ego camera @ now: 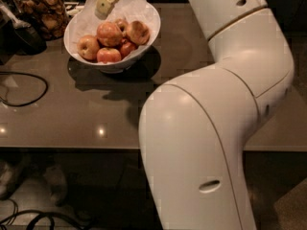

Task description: Pick apple from white bowl

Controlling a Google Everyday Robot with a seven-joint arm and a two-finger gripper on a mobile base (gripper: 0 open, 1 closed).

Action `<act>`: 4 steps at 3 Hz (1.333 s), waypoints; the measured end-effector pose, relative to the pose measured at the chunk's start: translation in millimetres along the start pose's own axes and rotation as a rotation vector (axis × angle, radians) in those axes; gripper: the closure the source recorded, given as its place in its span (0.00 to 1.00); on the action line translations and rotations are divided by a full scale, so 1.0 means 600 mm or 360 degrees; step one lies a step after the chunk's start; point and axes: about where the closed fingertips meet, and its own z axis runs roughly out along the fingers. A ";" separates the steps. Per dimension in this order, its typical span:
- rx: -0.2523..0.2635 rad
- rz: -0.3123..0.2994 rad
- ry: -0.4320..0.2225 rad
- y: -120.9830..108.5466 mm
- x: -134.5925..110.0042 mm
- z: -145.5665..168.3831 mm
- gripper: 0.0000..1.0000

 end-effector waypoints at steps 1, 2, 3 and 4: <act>0.0025 0.0032 0.0031 -0.015 0.002 0.020 0.00; 0.0026 0.0044 0.0045 -0.021 0.001 0.036 0.04; 0.0033 0.0044 0.0060 -0.026 0.000 0.047 0.03; 0.0028 0.0040 0.0073 -0.026 -0.001 0.058 0.06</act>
Offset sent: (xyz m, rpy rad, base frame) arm 0.0206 -0.0109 -0.0153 -0.0727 0.0769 -0.0459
